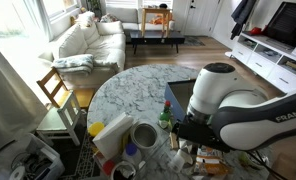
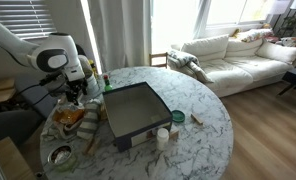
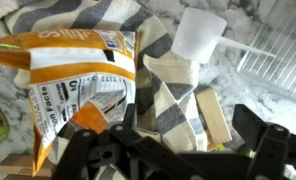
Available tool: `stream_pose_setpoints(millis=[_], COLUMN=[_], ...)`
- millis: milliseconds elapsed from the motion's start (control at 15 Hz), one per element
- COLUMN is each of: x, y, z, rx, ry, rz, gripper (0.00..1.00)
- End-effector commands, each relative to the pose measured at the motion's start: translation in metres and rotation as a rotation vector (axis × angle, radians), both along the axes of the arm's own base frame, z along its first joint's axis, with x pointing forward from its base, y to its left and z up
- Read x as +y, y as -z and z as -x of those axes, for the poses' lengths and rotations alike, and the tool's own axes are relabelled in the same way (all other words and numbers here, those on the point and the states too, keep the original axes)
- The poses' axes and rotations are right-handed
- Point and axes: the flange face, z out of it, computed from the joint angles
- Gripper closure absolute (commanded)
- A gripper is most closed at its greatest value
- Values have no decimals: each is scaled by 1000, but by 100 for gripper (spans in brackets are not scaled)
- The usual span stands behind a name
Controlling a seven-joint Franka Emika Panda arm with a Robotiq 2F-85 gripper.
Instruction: Wrap the Cheetos packet in the striped cloth then put them in the box
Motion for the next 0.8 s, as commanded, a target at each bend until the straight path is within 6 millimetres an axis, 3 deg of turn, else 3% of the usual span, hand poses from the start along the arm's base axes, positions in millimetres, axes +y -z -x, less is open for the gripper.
stream_pose_setpoints(millis=[0,267,400,467,600,733], x=[1,0,0,0,0,-2], y=[20,33,38,39,40,41], z=[-10,-15,-17,-19,-21,-23], rx=[5,33,37,36,39,43], ry=[-50,-89,-104,-109,-115,-109], rz=[28,86,104,112,123,121], gripper=[6,3,8,27,35,49])
